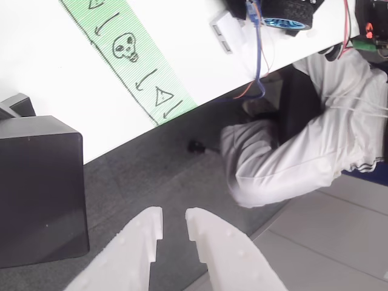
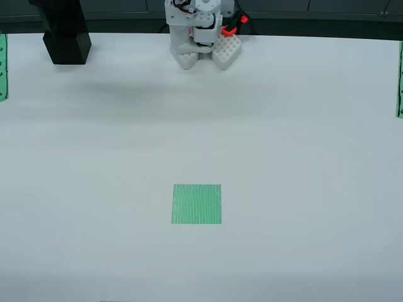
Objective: Stack 3 Blocks on the chosen place.
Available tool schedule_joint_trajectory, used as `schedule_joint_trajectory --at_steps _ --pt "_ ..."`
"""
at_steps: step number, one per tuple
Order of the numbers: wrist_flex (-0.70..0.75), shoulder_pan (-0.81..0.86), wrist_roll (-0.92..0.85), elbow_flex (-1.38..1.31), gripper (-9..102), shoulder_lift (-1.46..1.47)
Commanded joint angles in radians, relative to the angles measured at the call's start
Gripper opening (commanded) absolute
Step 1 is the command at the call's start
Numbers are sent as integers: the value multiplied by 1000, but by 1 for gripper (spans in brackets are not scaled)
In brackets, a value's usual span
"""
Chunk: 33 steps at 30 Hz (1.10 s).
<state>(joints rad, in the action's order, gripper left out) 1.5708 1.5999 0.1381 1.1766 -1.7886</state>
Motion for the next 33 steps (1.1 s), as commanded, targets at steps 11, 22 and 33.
schedule_joint_trajectory --at_steps 11,22,33 --pt "2 127 -37 -18 0 9" --pt "2 150 -55 69 0 21" --pt "-51 146 -55 222 0 44"
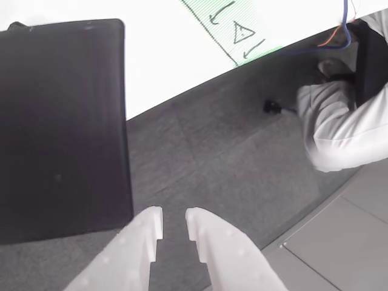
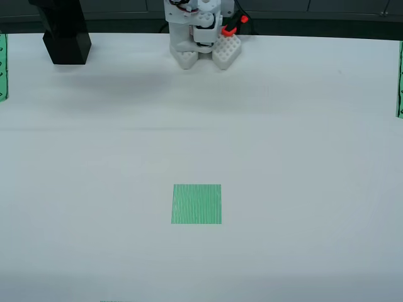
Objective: Stack 3 Blocks on the chosen place.
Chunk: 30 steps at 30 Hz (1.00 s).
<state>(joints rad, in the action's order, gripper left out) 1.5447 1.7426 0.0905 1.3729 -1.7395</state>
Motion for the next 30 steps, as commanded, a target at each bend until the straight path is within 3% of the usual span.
schedule_joint_trajectory --at_steps 1,30 --pt "-29 3 -8 41 0 -5" --pt "-132 -32 -8 272 0 -6"
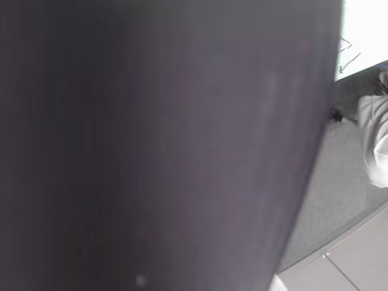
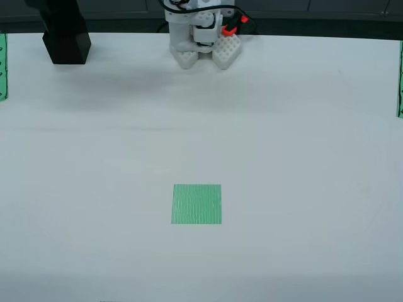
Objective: Stack 3 Blocks on the chosen place.
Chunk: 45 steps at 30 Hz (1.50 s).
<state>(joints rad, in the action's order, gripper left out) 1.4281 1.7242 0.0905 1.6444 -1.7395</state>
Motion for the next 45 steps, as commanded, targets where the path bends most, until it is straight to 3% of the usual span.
schedule_joint_trajectory --at_steps 1,22,45 --pt "-17 -20 -8 3 0 -6" --pt "-48 -290 -6 64 0 -14" --pt "-221 25 -8 84 0 71"
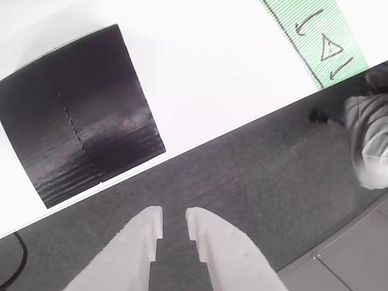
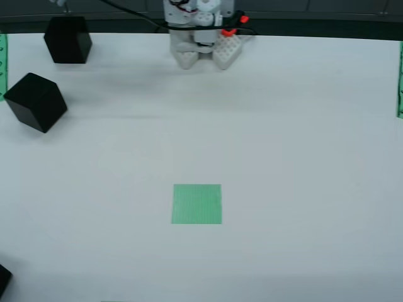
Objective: Stack 3 Blocks on the chosen place.
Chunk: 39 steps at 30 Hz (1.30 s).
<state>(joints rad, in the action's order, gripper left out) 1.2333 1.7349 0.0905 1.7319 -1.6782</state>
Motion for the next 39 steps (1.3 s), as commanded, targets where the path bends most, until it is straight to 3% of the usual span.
schedule_joint_trajectory --at_steps 1,16,28,39 --pt "-35 11 -8 0 0 20" --pt "-172 -117 -8 114 0 95" --pt "-163 -324 -8 124 0 91" --pt "-78 -615 -8 117 0 51"
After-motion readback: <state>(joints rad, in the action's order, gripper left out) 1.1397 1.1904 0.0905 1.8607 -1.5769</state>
